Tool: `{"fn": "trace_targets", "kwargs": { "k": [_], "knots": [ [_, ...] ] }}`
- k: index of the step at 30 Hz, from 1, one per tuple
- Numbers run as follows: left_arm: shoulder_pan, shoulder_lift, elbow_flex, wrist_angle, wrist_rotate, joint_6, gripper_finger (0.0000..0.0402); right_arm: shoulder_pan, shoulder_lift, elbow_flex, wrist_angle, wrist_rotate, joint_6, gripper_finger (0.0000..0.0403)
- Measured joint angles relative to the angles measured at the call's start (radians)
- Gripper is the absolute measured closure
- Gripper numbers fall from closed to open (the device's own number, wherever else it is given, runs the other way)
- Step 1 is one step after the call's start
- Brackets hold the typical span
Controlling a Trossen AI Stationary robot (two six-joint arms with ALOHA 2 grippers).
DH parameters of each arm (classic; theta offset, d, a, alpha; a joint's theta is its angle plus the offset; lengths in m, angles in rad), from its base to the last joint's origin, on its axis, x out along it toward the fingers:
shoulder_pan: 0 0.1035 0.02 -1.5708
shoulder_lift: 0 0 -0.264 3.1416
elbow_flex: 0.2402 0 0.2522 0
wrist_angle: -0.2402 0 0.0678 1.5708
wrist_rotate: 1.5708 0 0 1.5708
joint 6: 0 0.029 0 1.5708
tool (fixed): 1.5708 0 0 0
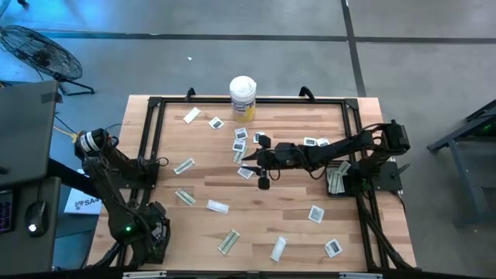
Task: Pick & Place First Aid Supplies
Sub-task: Put the white towelette sachet into the left black bin
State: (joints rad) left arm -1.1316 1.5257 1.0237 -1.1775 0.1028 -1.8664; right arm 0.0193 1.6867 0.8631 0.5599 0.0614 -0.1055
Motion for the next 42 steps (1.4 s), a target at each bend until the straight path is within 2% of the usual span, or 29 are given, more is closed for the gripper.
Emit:
{"fn": "trace_targets", "kwargs": {
  "k": [5, 10, 13, 17, 20, 22, 26, 29, 34, 38, 42],
  "knots": [
    [0.0, 0.0, -0.007, 0.009, -0.01, -0.001, 0.0344, 0.0, 0.0, 0.0, 0.002, 0.001, 0.0, 0.0288],
    [0.0, 0.0, -0.002, 0.039, 0.031, -0.002, 0.0305, 0.0, 0.0, 0.0, -0.002, 0.001, 0.035, 0.0288],
    [0.0, 0.0, 0.032, 0.033, 0.056, -0.008, 0.0303, 0.0, 0.0, 0.0, -0.01, -0.01, 0.042, 0.0288],
    [-0.001, 0.0, 0.118, -0.008, 0.098, -0.025, 0.0321, 0.0, 0.0, 0.0, -0.034, -0.017, 0.071, 0.0288],
    [-0.001, 0.0, 0.195, -0.106, 0.057, -0.024, 0.034, 0.0, 0.001, 0.0, -0.053, -0.017, 0.074, 0.0288],
    [-0.001, 0.0, 0.233, -0.193, -0.034, -0.008, 0.0352, 0.0, 0.001, 0.0, -0.06, -0.017, 0.081, 0.0288],
    [-0.001, -0.001, 0.27, -0.31, -0.346, 0.059, 0.0372, 0.01, 0.001, 0.0, -0.085, -0.016, 0.081, 0.0289],
    [-0.001, -0.001, 0.26, -0.32, -0.611, 0.173, 0.0384, 0.018, 0.001, 0.0, -0.113, -0.014, 0.081, 0.0289],
    [0.015, -0.001, 0.207, -0.31, -0.989, 0.352, 0.0392, 0.044, 0.001, 0.0, -0.179, -0.008, 0.082, 0.0289],
    [0.048, -0.001, 0.138, -0.307, -1.201, 0.391, 0.0392, 0.064, -0.011, 0.0, -0.367, 0.006, 0.123, 0.0289],
    [0.1, -0.001, 0.043, -0.265, -1.41, 0.397, 0.0392, 0.065, -0.056, 0.0, -0.61, 0.126, 0.281, 0.0289]
  ]
}}
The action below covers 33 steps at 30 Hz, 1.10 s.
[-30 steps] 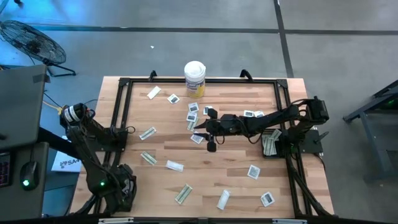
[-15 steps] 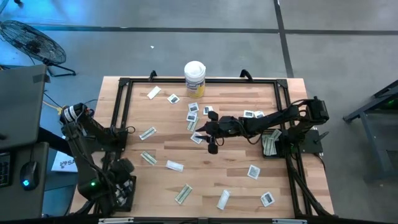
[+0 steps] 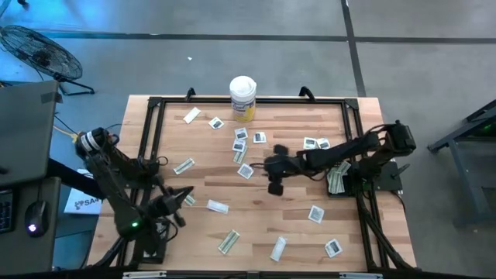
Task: Pick & Place First Aid Supplies
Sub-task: Put the white towelette sachet into the left black bin
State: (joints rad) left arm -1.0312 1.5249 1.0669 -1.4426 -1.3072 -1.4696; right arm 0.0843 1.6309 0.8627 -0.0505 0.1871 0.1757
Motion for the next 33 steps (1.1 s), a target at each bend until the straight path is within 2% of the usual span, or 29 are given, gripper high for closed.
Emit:
{"fn": "trace_targets", "kwargs": {
  "k": [2, 6, 12, 14, 18, 23, 26, 33],
  "knots": [
    [0.043, 0.0, -0.043, 0.012, -0.05, 0.0, 0.0392, 0.009, -0.029, 0.0, -0.138, 0.053, 0.09, 0.0289],
    [0.143, 0.0, -0.115, 0.043, -0.061, 0.0, 0.0392, 0.057, -0.074, 0.0, -0.309, 0.174, 0.239, 0.0289],
    [0.318, 0.0, -0.181, 0.075, -0.072, 0.0, 0.0392, 0.084, -0.065, 0.0, -0.24, 0.43, 0.395, 0.0289],
    [0.369, 0.0, -0.19, 0.084, -0.072, -0.001, 0.0392, 0.066, -0.047, 0.0, -0.193, 0.467, 0.421, 0.0289],
    [0.455, 0.0, -0.211, 0.122, -0.064, -0.001, 0.0392, -0.019, 0.0, 0.0, -0.071, 0.464, 0.393, 0.0289],
    [0.528, 0.0, -0.24, 0.168, -0.035, -0.001, 0.0392, -0.163, 0.097, 0.0, 0.159, 0.343, 0.287, 0.0289],
    [0.554, 0.0, -0.242, 0.169, -0.003, -0.001, 0.0392, -0.236, 0.154, 0.004, 0.285, 0.305, 0.198, 0.0289],
    [0.56, 0.0, -0.242, 0.194, -0.02, 0.005, 0.0392, -0.334, 0.281, 0.128, 0.265, 0.219, 0.12, 0.0289]
  ]
}}
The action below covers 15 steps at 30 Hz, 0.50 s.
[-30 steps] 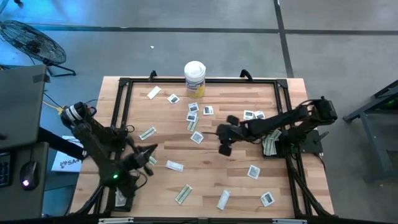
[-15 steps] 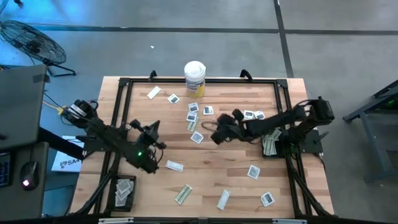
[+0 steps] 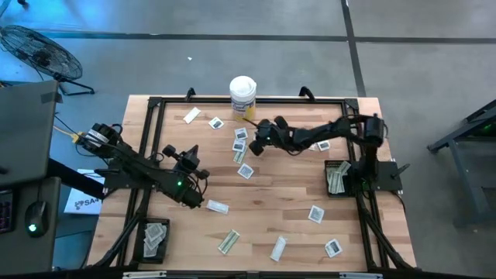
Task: Pick & Place First Aid Supplies
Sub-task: Put the white towelette sachet into the left black bin
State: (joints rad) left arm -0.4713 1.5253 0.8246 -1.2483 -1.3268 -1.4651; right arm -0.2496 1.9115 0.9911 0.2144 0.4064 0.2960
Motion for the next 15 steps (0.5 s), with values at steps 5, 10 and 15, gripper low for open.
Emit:
{"fn": "trace_targets", "kwargs": {
  "k": [5, 10, 15],
  "knots": [
    [0.0, 0.0, 0.0, 0.0, 0.0, 0.002, 0.0392, -0.019, 0.087, 0.09, -0.125, -0.027, 0.014, 0.0289],
    [0.0, 0.0, 0.0, -0.003, 0.01, 0.002, 0.0392, -0.027, 0.104, 0.107, -0.203, 0.005, 0.019, 0.0289],
    [0.0, 0.0, 0.0, -0.007, 0.01, 0.002, 0.0392, -0.011, 0.099, 0.11, -0.252, -0.079, -0.009, 0.0289]
  ]
}}
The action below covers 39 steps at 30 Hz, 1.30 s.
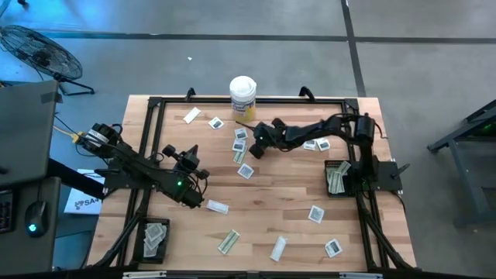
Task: Pick & Place First Aid Supplies
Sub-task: Put the white towelette sachet into the left black bin
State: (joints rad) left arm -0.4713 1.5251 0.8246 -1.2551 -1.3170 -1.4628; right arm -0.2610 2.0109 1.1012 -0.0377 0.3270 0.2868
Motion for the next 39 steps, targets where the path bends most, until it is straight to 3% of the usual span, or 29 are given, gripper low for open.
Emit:
{"fn": "trace_targets", "kwargs": {
  "k": [10, 18, 39],
  "knots": [
    [0.0, 0.0, 0.0, 0.002, 0.0, 0.0, 0.0392, 0.113, -0.054, 0.0, -0.178, -0.169, -0.131, 0.0289],
    [0.0, 0.0, 0.0, 0.003, 0.001, 0.0, 0.0392, 0.158, -0.121, -0.005, -0.183, -0.074, -0.132, 0.0289],
    [0.0, 0.0, 0.001, 0.004, 0.002, 0.0, 0.0392, 0.156, -0.055, -0.002, -0.157, 0.0, -0.12, 0.0289]
  ]
}}
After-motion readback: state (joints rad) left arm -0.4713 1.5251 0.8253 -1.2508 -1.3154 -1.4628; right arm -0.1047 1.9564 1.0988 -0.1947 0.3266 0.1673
